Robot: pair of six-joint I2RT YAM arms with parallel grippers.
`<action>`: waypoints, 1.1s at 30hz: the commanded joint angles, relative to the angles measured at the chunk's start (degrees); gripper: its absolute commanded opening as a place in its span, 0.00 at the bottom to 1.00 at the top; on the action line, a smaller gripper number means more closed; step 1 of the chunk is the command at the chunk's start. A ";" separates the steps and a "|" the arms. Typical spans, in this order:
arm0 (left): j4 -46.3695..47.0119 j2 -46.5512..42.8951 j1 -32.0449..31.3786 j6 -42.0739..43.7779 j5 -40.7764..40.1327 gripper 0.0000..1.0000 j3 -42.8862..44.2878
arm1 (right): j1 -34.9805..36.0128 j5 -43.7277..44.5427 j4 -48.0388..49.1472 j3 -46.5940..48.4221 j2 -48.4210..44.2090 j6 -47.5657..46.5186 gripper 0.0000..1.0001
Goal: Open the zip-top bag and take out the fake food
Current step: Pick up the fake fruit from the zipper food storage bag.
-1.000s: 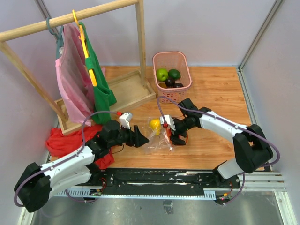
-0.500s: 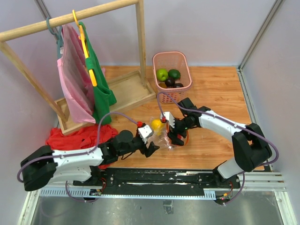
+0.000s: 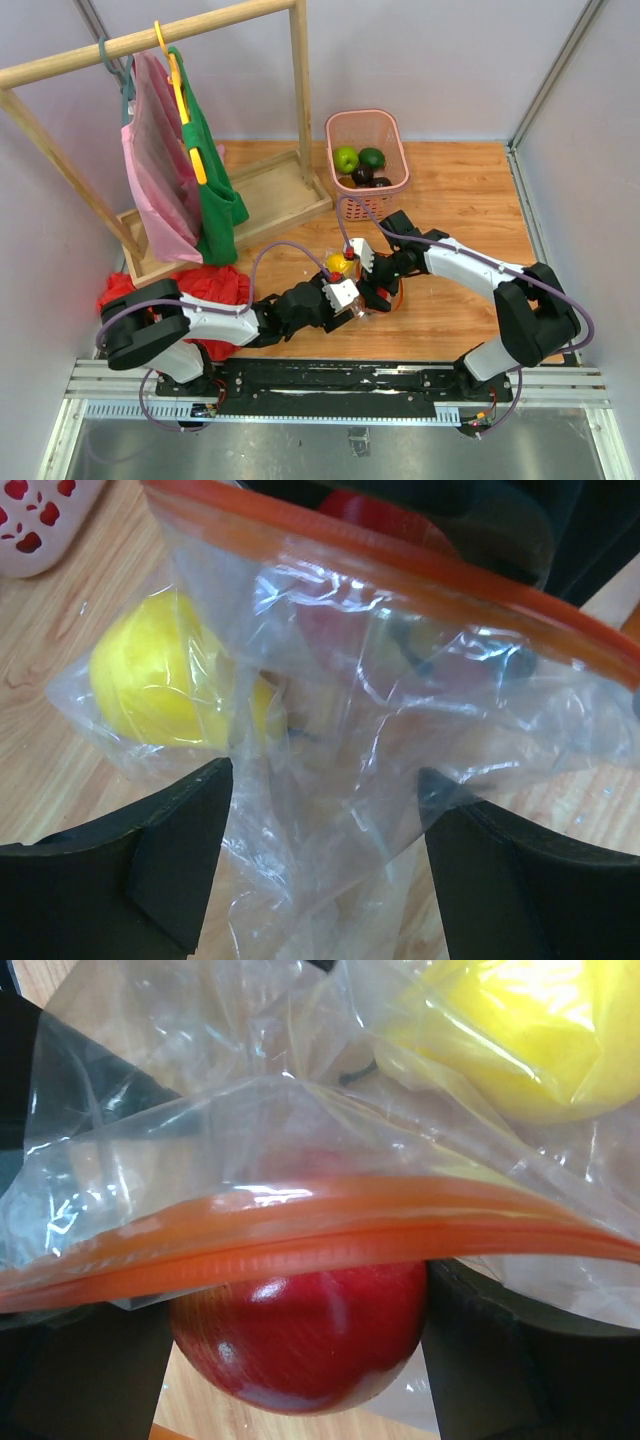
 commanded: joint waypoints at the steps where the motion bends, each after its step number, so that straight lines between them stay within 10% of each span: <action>1: 1.23 4.29 -1.12 1.69 -4.21 0.76 3.23 | -0.84 -0.38 -0.44 -0.35 -1.49 2.61 0.70; 4: 0.97 4.68 -1.13 0.53 -2.96 0.60 2.70 | -0.89 0.10 -0.41 -0.64 -2.01 2.63 0.71; 7: 0.33 3.97 -1.14 -0.74 -1.39 0.16 2.04 | -0.90 1.90 -0.01 -0.99 -2.25 2.71 0.71; 9: 0.33 3.36 -1.13 -1.51 -0.52 0.05 1.25 | -0.85 4.00 0.52 -1.06 -2.18 3.01 0.72; 18: 1.07 1.80 -1.13 -5.02 3.74 0.00 -1.73 | -0.87 17.01 3.29 -0.54 -0.16 5.26 0.79; 33: 1.70 3.42 -1.18 -7.26 6.90 0.00 -1.25 | -0.81 12.38 5.16 -1.70 -0.37 6.51 0.98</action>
